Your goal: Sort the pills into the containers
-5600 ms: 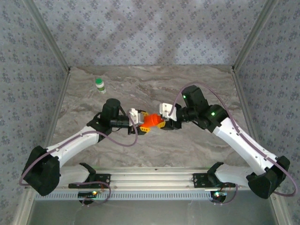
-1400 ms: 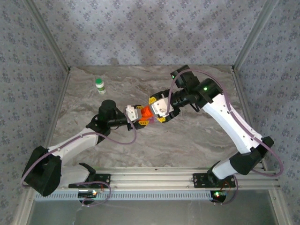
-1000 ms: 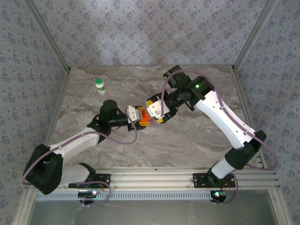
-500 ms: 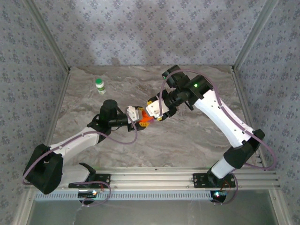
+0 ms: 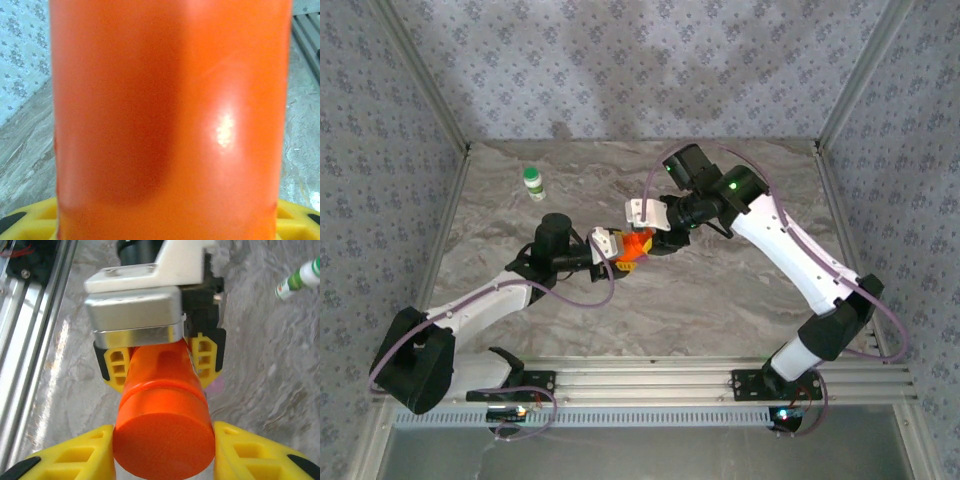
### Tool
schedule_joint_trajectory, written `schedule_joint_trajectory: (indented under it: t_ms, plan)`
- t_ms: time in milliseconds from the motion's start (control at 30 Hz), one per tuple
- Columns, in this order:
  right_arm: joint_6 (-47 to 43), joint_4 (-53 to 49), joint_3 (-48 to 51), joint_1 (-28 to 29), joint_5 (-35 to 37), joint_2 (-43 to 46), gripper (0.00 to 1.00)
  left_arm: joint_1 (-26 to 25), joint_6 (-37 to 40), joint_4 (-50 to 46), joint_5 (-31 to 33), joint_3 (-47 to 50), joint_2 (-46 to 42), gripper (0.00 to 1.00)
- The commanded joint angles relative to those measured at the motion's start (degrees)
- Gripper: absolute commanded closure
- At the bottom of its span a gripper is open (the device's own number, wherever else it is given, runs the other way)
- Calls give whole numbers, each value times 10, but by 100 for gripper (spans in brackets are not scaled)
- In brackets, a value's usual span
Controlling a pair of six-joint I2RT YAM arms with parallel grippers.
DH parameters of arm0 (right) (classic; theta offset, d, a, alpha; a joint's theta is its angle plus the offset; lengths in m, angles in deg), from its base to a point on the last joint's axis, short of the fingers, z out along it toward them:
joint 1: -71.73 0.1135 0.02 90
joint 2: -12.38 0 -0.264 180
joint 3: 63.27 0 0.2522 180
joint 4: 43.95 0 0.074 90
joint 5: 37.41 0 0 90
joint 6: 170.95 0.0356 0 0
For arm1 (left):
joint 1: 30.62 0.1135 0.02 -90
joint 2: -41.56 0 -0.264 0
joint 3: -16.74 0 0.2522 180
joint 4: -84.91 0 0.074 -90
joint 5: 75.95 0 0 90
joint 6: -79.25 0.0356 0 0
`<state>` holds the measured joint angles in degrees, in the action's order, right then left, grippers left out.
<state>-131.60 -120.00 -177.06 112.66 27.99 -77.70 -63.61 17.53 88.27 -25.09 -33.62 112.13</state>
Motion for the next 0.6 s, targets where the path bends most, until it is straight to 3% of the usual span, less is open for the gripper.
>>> schedule_joint_trajectory:
  t_ms: [0,133,200,333,567]
  plan:
    - [214,19,23,7,29,-33,54,-13,9,71,-9,-26,-23,100]
    - [386,63,35,-12,27,-38,53,-23,20,64,0,-28,-23,100]
    - [481,106,52,-45,-11,-32,50,-26,21,63,1,-26,-25,100]
    - [675,212,90,-115,-98,-26,54,-48,40,48,25,-22,-34,100]
    - [756,274,91,-135,-105,-25,45,-59,43,48,43,-17,-25,100]
